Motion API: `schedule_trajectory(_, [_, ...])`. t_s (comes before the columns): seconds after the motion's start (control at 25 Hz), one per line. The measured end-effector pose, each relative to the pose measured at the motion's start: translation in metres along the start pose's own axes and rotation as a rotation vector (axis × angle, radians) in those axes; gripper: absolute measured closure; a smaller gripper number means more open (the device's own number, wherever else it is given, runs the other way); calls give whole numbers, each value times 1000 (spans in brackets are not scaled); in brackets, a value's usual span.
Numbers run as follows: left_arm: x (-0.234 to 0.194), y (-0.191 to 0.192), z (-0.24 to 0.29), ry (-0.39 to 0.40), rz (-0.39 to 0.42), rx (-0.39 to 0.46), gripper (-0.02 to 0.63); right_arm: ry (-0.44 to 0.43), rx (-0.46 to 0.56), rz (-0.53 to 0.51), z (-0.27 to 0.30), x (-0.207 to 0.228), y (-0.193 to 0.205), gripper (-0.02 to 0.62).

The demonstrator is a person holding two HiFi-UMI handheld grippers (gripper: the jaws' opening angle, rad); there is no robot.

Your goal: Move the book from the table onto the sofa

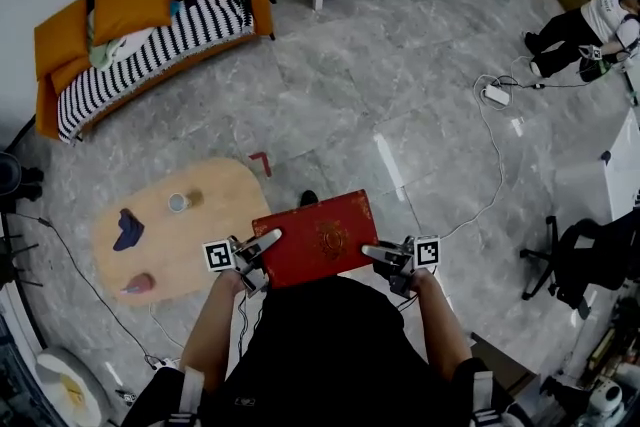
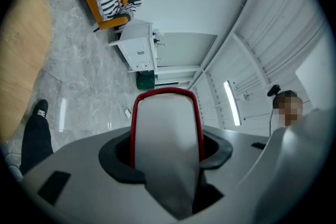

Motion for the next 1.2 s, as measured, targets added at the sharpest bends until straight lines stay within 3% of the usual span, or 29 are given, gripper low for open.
schedule_trajectory(0.2, [-8,-43,44,8,-26,-17,360,5,4,7,12,-1,-58,348])
schedule_trajectory(0.56, [-7,-142,121,58,32,-18,360,38,-20,-57,45,4,-177,347])
schedule_trajectory(0.76, [-1,-160,132,26,34,6,363,16,-103,-38,59,15,-205,348])
schedule_trajectory(0.92, [1,-178,128,-2,50,87,364,-8,-197,-43,83,29,-237,348])
schedule_trajectory(1.2, [0,-220,140,-70,73,297,364,-122,-389,-24,146,42,-330,348])
Point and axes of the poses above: the fingertips, and each gripper's own axes: z forward along the fingers, x to its right, y out of its underside, the point moved 7 cm from there along -z, backward along the fingers, and after that the axes turned 5 degrees about x, right-handed, at the moved point
